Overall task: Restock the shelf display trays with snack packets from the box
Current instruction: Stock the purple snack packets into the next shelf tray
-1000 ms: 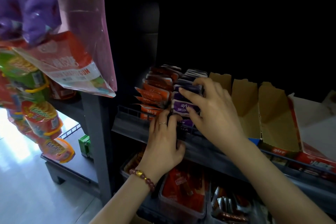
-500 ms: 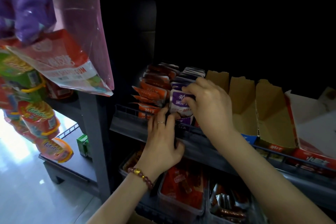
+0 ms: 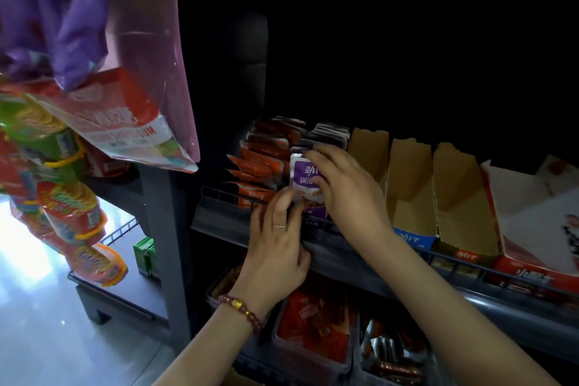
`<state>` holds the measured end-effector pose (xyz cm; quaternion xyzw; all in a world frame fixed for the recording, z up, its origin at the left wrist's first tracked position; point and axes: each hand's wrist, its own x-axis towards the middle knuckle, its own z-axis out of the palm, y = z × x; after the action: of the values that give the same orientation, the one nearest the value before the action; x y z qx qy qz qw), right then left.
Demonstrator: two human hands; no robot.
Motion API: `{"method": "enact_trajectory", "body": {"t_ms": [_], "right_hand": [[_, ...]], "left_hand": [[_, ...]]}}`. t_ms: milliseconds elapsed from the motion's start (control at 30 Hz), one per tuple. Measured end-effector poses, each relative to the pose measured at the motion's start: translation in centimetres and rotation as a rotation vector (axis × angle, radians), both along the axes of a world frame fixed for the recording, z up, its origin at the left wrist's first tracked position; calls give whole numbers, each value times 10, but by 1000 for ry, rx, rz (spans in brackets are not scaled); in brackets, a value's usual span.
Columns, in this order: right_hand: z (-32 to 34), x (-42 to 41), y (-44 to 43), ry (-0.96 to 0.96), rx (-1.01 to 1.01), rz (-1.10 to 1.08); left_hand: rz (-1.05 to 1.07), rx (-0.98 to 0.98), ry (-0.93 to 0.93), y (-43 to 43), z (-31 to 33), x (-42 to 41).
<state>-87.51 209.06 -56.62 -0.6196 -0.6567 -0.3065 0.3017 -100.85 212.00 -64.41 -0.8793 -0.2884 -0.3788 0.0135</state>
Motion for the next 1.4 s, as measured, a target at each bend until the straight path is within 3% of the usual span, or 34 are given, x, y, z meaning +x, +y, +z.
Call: {"method": "enact_trajectory", "body": {"t_ms": [300,433,633,800,967,1133,1300,1400], "right_hand": [[9,-3,-2,-104,-33,-74],[12,-4,-4,-151,27,-169],[14,0,-3,-142,-36,-224],[20,1,-4,-21,-213,-109],[10,4,-18,124,-265,72],[3,2,-28,195,-181,95],[-5,-12,-68,100,85,202],[-33,-24,-105,64,47,370]], "left_hand": [[13,-1,115,3,3,-2],[5,2,106,4,3,-2],[-15,-23,74,8,4,-2],[-17,-31,64,9,4,-2],[-54,-15,71,3,0,-10],[-145,20,57,-5,1,-32],[-235,54,129,-31,-10,-65],[-346,54,257,-54,-25,-84]]}}
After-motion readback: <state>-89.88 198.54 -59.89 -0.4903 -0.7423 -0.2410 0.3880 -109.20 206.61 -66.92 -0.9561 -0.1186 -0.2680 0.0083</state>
